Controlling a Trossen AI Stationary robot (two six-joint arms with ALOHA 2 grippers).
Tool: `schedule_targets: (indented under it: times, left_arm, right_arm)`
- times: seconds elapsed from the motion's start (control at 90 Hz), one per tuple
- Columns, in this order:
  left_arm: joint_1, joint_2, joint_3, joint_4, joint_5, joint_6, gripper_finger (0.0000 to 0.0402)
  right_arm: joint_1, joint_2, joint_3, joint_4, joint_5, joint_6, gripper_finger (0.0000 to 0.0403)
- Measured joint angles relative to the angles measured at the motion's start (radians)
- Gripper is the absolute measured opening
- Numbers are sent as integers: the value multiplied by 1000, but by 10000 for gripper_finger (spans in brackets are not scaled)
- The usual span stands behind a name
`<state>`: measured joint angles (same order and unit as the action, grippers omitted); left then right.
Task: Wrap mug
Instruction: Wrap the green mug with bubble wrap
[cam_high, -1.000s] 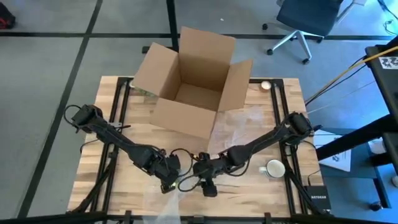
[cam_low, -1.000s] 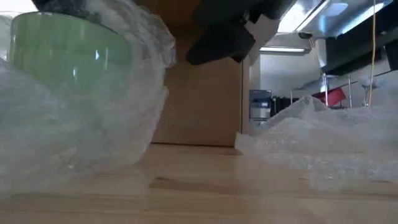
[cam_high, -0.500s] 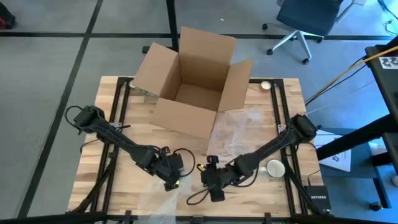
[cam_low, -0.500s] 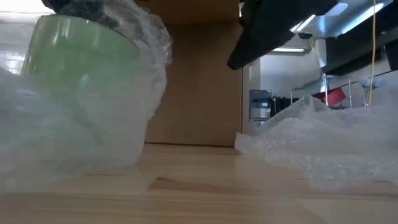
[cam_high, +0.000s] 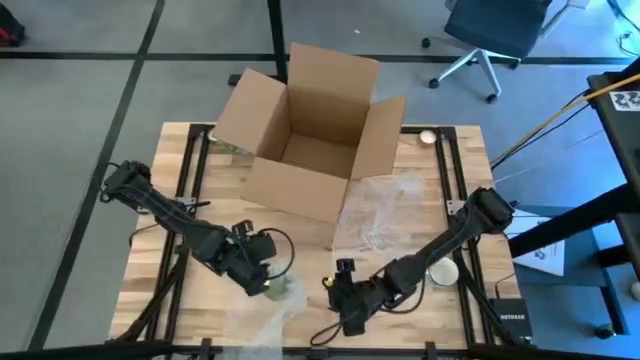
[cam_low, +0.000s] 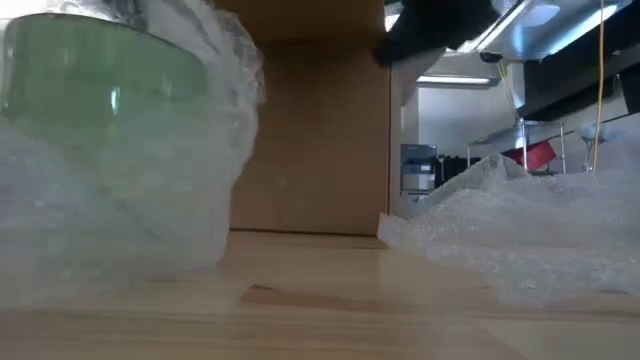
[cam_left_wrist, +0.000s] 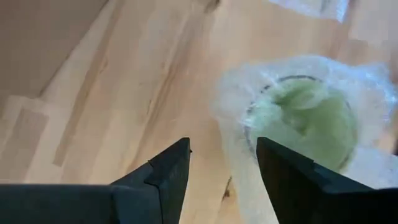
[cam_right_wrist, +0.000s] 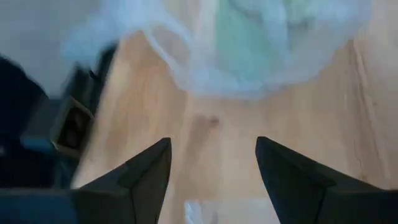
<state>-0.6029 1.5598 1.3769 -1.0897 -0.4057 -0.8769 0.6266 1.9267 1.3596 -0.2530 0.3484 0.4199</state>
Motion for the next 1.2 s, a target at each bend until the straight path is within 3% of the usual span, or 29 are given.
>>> schedule_targets:
  times: [0.3, 0.522, 0.656, 0.889, 1.067, 1.2]
  left_arm:
    - [-69, 4, -101, 202, -25, -12, 170]
    - [-71, 4, -206, 397, -27, -7, 170]
    - [-62, 4, -243, 449, -27, -2, 170]
    - [-50, 4, -283, 494, -27, -3, 170]
    - [-43, 6, -283, 506, -27, 13, 170]
    - [-37, 14, -283, 506, -26, 18, 170]
  right_arm:
    - [44, 204, 10, 350, -21, -25, 220]
    - [61, 288, 123, 387, 14, -348, 220]
    - [53, 344, 196, 377, 98, -537, 220]
    - [4, 409, 284, 288, 61, -573, 215]
    - [-8, 412, 284, 261, 62, -562, 150]
    - [-31, 427, 283, 238, -25, -580, 84]
